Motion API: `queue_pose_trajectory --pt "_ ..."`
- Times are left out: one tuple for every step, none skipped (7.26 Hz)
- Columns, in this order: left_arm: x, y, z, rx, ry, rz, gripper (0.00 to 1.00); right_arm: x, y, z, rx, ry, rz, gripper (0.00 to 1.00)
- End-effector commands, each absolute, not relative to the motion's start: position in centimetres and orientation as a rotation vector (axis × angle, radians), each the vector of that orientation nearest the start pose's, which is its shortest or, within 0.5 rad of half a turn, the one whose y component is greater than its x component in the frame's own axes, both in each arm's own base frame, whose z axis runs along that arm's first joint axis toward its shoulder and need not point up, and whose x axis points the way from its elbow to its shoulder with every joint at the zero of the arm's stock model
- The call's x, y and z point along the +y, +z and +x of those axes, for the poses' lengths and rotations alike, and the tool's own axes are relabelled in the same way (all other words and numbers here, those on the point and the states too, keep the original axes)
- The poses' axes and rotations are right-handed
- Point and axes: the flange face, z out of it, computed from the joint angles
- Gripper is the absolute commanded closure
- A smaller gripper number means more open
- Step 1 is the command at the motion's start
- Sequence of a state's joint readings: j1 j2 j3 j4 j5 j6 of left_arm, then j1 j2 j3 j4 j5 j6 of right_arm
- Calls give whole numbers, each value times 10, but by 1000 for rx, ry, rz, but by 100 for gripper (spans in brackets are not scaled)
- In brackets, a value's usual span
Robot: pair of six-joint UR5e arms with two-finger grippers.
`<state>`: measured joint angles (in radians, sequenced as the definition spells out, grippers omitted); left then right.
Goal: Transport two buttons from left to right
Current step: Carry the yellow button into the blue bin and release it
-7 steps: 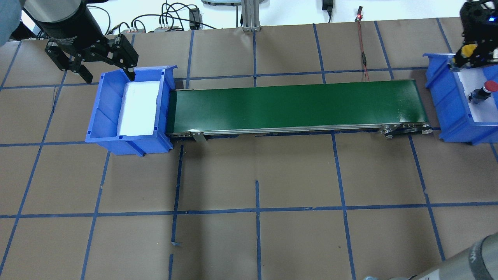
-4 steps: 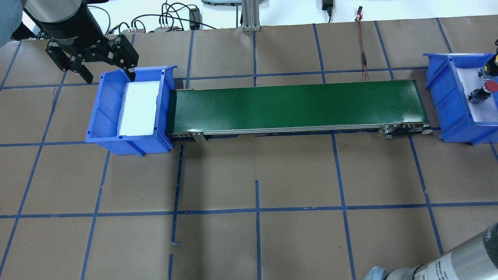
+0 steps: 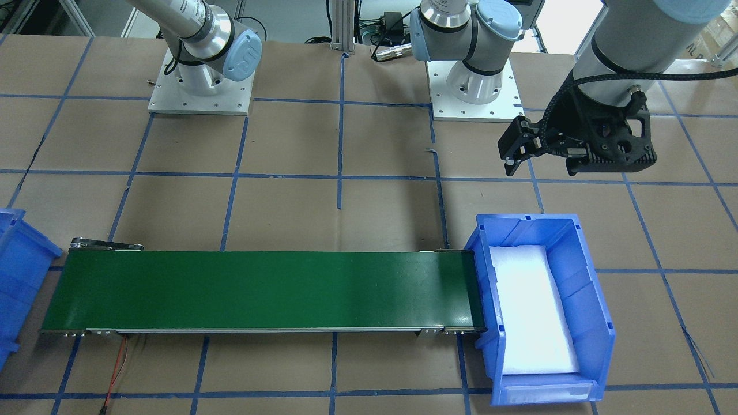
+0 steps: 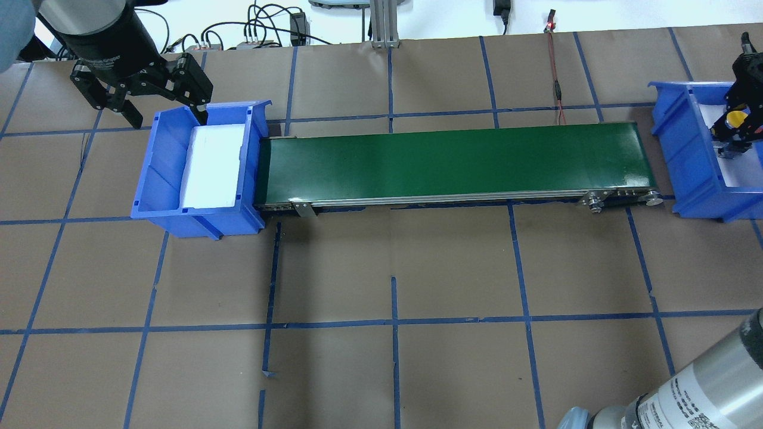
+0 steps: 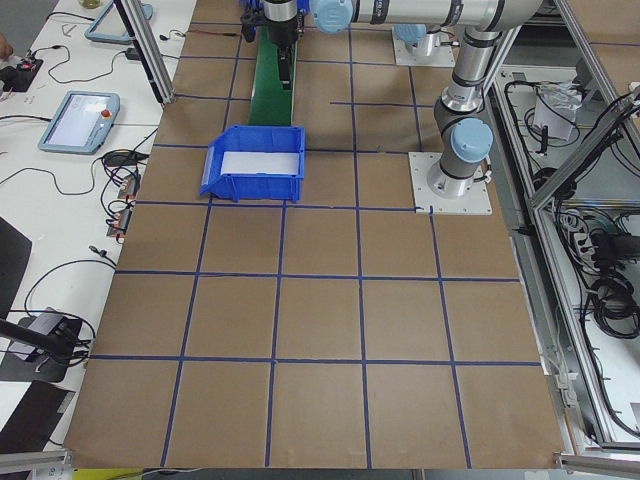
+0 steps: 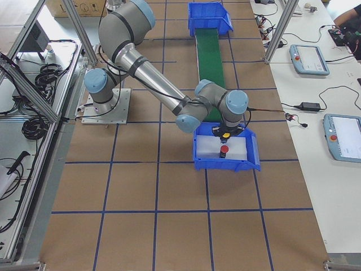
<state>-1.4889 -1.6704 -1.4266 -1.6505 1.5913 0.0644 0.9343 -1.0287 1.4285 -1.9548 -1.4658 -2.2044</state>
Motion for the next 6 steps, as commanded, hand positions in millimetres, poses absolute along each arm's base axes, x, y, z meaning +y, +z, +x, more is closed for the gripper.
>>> queue_pose_trajectory --pt "-539 500 -88 3122 57 -26 0 -631 264 -287 2190 -154 -2180 66" --pt "-539 500 -87 3122 57 -28 0 -632 260 -287 2186 -153 -2175 57" --pt "-539 500 -88 3124 57 -26 0 -632 261 -287 2185 -153 -2177 35" --pt "-539 501 -87 3124 55 -28 0 -631 260 -286 2174 -148 -2175 1" --pt "-539 501 -88 3124 55 -26 0 -631 263 -287 2177 -136 -2175 0" --pt "-540 501 -88 3124 52 -26 0 -627 276 -284 2168 -128 -2154 0"
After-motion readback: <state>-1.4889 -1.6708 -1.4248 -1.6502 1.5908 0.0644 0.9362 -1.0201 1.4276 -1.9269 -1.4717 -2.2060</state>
